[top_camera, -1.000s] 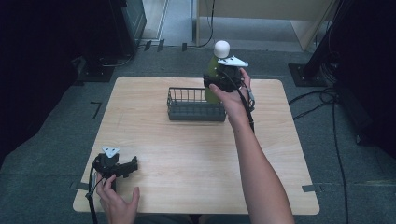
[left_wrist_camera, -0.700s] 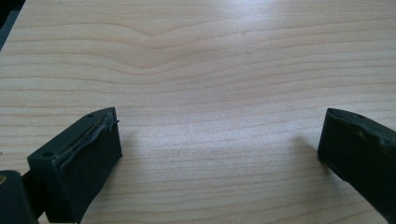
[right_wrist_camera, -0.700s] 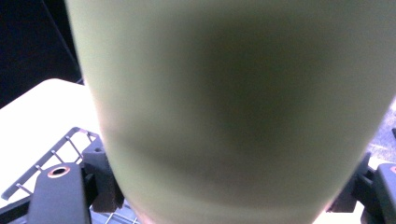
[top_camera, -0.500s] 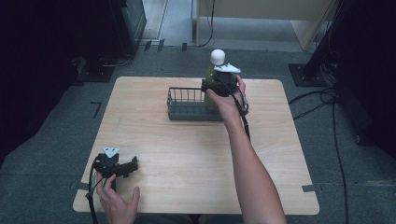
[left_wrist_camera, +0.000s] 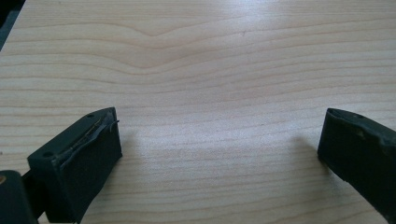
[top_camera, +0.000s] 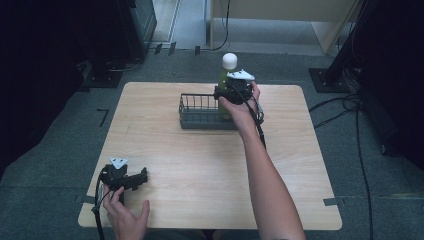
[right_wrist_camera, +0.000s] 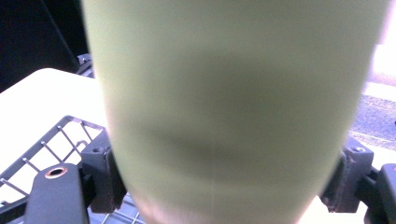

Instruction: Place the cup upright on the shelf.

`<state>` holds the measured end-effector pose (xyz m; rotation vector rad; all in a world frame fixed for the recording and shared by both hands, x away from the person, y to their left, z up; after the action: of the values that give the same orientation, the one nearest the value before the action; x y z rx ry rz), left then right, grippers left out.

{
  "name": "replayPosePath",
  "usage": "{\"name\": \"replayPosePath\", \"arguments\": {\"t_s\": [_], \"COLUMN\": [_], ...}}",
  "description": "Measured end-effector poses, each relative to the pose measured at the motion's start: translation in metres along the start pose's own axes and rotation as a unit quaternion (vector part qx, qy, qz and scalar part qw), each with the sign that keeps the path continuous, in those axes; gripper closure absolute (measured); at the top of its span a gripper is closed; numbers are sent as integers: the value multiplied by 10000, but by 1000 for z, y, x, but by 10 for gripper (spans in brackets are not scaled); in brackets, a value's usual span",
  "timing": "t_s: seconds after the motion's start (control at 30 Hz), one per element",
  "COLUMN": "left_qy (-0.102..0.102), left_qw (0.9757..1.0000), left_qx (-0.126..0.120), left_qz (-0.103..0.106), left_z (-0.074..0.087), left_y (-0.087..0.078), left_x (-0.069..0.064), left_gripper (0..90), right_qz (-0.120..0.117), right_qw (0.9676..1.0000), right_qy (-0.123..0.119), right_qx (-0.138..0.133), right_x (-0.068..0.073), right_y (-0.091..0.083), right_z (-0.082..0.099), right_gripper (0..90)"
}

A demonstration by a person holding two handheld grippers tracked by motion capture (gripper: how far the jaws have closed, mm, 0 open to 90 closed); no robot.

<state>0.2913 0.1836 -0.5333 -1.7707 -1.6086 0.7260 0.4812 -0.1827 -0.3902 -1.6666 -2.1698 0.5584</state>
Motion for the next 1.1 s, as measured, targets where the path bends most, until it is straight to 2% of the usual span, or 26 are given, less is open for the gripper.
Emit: {"name": "replayPosePath", "arguments": {"t_s": [0.17, 0.4, 0.7, 0.87, 1.0, 1.1], "left_qy": [1, 2, 2, -6, -6, -6], "left_qw": [10000, 10000, 10000, 10000, 10000, 10000], "left_qx": [1, 3, 5, -3, -2, -1], "left_qz": [3, 2, 3, 4, 3, 5], "left_z": [0, 0, 0, 0, 0, 0], "left_y": [0, 0, 0, 0, 0, 0], "left_x": [0, 0, 0, 0, 0, 0], "left_gripper": [0, 0, 0, 0, 0, 0], "right_qz": [-142, -306, -381, -463, -605, -609], "right_qw": [9998, 9993, 9989, 9985, 9980, 9980], "right_qy": [132, 191, 276, 278, 151, 160], "right_qx": [-18, -57, 67, 64, 99, 90], "right_x": [-4, -7, -12, -13, -16, -17], "right_y": [-2, -9, -20, -29, -41, -47], "right_z": [0, -1, 0, 3, 8, 12], "right_gripper": [185, 158, 126, 123, 62, 58]}}
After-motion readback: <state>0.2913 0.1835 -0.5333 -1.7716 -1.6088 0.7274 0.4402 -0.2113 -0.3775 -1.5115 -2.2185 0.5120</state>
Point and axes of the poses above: each handheld gripper's, and its own axes: y roughly forward along the jaws, z roughly out of its underside, x roughly to its left, the point moved 2 cm from there along y, roughly forward along the jaws, and after that the axes turned 3 degrees about x, right-handed, at the moved point
